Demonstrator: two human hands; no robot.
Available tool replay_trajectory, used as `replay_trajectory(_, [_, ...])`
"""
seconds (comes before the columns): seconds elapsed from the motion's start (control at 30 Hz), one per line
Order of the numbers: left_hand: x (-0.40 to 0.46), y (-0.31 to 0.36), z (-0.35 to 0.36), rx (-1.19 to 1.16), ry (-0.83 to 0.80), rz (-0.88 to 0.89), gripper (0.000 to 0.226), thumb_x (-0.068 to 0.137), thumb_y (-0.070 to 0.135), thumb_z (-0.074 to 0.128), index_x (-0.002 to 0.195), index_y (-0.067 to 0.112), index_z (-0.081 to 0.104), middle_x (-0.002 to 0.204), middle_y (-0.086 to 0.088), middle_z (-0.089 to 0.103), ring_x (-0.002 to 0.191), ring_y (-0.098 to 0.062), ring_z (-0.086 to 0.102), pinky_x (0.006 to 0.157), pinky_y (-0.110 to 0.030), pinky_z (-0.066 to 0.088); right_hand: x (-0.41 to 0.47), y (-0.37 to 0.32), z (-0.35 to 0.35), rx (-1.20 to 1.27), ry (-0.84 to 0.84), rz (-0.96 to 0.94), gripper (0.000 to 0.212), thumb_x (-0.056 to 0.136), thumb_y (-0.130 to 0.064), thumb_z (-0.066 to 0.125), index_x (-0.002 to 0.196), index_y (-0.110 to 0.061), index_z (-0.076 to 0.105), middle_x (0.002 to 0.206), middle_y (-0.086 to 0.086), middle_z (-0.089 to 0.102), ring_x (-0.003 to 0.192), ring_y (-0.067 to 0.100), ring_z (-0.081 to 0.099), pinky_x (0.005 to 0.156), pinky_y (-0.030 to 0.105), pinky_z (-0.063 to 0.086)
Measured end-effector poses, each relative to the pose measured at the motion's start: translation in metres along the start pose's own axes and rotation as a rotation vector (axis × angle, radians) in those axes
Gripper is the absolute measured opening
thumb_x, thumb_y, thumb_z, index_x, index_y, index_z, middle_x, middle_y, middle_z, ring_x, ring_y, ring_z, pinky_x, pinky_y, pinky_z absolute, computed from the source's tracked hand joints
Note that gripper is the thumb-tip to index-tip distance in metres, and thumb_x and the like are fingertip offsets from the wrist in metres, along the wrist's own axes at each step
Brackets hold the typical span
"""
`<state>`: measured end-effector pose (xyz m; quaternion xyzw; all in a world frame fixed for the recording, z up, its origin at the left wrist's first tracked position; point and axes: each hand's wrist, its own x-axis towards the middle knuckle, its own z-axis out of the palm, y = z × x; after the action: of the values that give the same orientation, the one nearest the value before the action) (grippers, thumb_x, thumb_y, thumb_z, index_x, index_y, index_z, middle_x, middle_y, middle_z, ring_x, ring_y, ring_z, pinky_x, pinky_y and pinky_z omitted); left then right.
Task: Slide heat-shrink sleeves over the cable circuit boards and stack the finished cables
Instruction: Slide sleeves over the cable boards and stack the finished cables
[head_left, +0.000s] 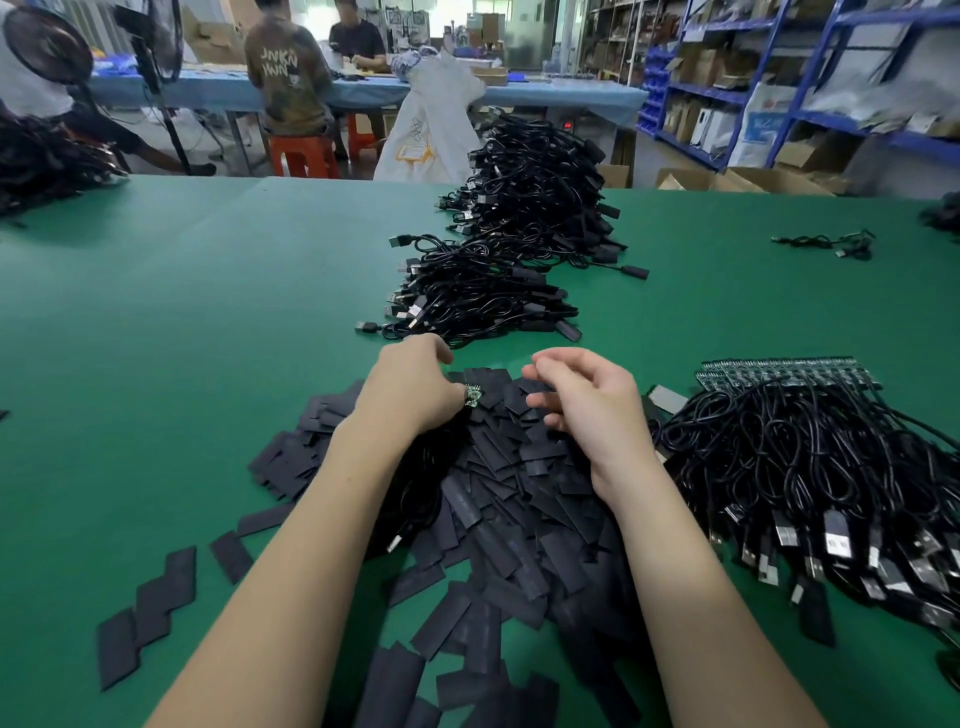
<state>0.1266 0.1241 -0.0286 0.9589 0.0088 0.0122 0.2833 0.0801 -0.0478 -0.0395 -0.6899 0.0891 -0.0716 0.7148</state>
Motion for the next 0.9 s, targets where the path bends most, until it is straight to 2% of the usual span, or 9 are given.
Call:
replay_trajectory(0.1, [0.0,0.002,0.003,0.022,-0.034,-0.011,0.026,0.087,0.035,0.073,0.108,0.02,0.067,0.125,-0.005,0.066,0.107,-0.024,0.062,0.081,-0.028,0.043,-0.002,0.001,0.002,-0.101,-0.03,-0.034,0.008,0.096,-0.024,0.064,0.096,-0.024,0.071,0.086,-0.014,0.078,0.063,0.001,0.064,0.058,0.018,0.046])
replay_trajectory(0.23, [-0.002,0.006,0.001,-0.096,-0.016,-0.025,0.028,0.081,0.032,0.081,0.101,0.022,0.065,0.12,-0.004,0.067,0.094,-0.018,0.061,0.076,-0.027,0.045,-0.003,0.0,0.003,-0.136,-0.053,-0.038,0.006,0.091,-0.023,0.067,0.091,-0.025,0.073,0.086,-0.009,0.078,0.059,-0.001,0.062,0.064,0.021,0.044])
replay_trajectory(0.3, [-0.001,0.008,-0.003,-0.232,-0.047,-0.046,0.027,0.077,0.028,0.085,0.096,0.024,0.066,0.103,-0.004,0.071,0.081,-0.018,0.063,0.071,-0.028,0.051,-0.003,0.0,0.002,-0.143,-0.049,-0.054,0.004,0.088,-0.024,0.071,0.089,-0.025,0.075,0.085,-0.002,0.078,0.061,0.0,0.063,0.064,0.022,0.045])
replay_trajectory(0.37, [-0.002,0.011,-0.007,-0.402,-0.095,-0.059,0.021,0.077,0.021,0.084,0.088,0.026,0.067,0.09,-0.002,0.071,0.064,-0.018,0.055,0.063,-0.025,0.047,-0.003,0.001,0.002,-0.154,-0.04,-0.069,0.002,0.087,-0.026,0.075,0.088,-0.027,0.076,0.084,0.002,0.077,0.068,0.003,0.065,0.065,0.024,0.049])
replay_trajectory(0.47, [-0.006,0.014,-0.013,-0.698,-0.23,-0.058,0.018,0.081,0.009,0.079,0.074,0.022,0.07,0.069,-0.001,0.06,0.056,-0.014,0.044,0.056,-0.022,0.039,-0.004,0.0,0.004,-0.115,-0.061,-0.046,0.009,0.085,-0.026,0.081,0.093,-0.024,0.077,0.08,-0.003,0.078,0.071,0.006,0.068,0.06,0.021,0.05])
replay_trajectory(0.53, [-0.008,0.013,-0.016,-0.868,-0.364,-0.033,0.023,0.087,0.007,0.074,0.071,0.022,0.069,0.065,0.004,0.063,0.047,-0.007,0.048,0.048,-0.015,0.042,-0.005,-0.003,0.005,-0.006,-0.094,0.012,0.014,0.084,-0.02,0.083,0.095,-0.019,0.076,0.077,-0.005,0.078,0.068,0.005,0.07,0.055,0.017,0.05])
replay_trajectory(0.7, [-0.01,0.011,-0.015,-0.994,-0.501,-0.006,0.003,0.092,0.014,0.069,0.093,0.015,0.072,0.087,0.0,0.073,0.063,-0.008,0.068,0.057,-0.016,0.052,-0.006,-0.009,0.005,0.234,-0.146,0.174,0.016,0.081,-0.011,0.084,0.095,-0.011,0.076,0.085,0.003,0.078,0.073,0.013,0.073,0.061,0.017,0.056])
replay_trajectory(0.8, [-0.009,0.009,-0.014,-0.991,-0.506,-0.011,0.014,0.092,0.015,0.068,0.104,0.009,0.074,0.094,-0.004,0.074,0.07,-0.012,0.07,0.063,-0.019,0.055,-0.008,-0.011,0.004,0.278,-0.182,0.213,0.01,0.078,-0.013,0.085,0.087,-0.014,0.08,0.087,0.006,0.078,0.076,0.015,0.074,0.065,0.02,0.058])
replay_trajectory(0.9, [-0.008,0.006,-0.017,-0.94,-0.516,-0.008,0.021,0.083,0.02,0.072,0.103,0.012,0.076,0.101,-0.005,0.074,0.076,-0.01,0.069,0.068,-0.02,0.056,-0.01,-0.013,0.006,0.296,-0.216,0.243,0.006,0.073,-0.018,0.088,0.075,-0.018,0.083,0.084,0.003,0.078,0.072,0.012,0.073,0.065,0.019,0.057])
